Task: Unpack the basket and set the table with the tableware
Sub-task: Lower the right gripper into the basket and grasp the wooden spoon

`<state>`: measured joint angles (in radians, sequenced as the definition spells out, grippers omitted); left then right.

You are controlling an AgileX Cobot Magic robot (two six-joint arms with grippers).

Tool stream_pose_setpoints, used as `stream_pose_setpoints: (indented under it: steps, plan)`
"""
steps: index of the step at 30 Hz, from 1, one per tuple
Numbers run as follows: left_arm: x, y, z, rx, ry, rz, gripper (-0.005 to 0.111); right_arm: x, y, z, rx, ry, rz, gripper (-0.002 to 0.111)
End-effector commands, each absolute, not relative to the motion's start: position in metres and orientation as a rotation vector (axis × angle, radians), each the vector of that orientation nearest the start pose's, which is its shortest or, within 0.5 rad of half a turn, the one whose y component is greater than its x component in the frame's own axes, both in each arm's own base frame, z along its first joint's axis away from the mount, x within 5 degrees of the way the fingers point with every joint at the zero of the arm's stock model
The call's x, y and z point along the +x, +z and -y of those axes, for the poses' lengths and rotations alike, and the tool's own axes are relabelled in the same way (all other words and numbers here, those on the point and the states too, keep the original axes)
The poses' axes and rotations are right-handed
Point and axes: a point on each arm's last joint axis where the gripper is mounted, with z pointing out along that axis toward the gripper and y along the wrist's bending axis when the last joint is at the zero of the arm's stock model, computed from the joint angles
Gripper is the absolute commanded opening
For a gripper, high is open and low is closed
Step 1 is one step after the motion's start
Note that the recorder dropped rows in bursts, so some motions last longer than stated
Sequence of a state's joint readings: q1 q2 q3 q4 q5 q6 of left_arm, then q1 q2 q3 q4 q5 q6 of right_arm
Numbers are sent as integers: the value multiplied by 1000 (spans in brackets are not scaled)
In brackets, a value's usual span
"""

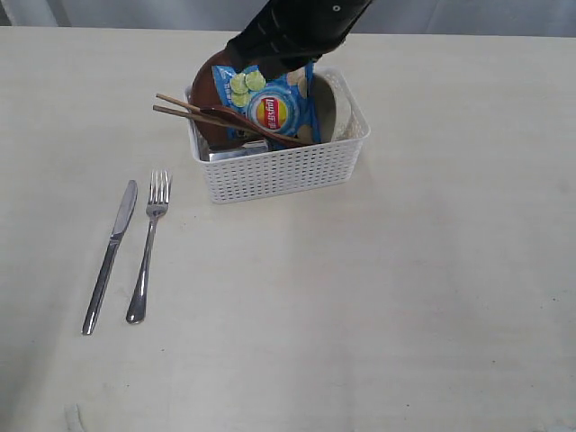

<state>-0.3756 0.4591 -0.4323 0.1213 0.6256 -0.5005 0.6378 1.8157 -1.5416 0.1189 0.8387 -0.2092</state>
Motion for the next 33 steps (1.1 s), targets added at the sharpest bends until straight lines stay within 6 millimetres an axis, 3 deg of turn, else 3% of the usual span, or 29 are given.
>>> stream_pose_setpoints:
  steps: [1, 10, 14, 19, 22, 26, 33]
  plan:
    - [84, 270, 27, -60, -384, -2159, 0, 327, 268, -251, -1110, 277, -2405, 39]
    - [84, 270, 27, -60, -384, -2159, 0, 343, 224, -278, -1364, 261, -2260, 36]
    - [84, 270, 27, -60, -384, -2159, 0, 345, 220, -299, -1469, 247, -2173, 36]
    - [84, 270, 27, -60, -384, -2159, 0, 353, 221, -311, -1491, 230, -2131, 36]
    - [84, 270, 27, -58, -383, -2159, 0, 351, 221, -310, -1529, 226, -2158, 45]
    - [84, 270, 27, -58, -383, -2159, 0, 352, 218, -304, -1600, 127, -2164, 66]
    - [84, 270, 27, -59, -385, -2160, 0, 355, 209, -312, -1595, 106, -2118, 66]
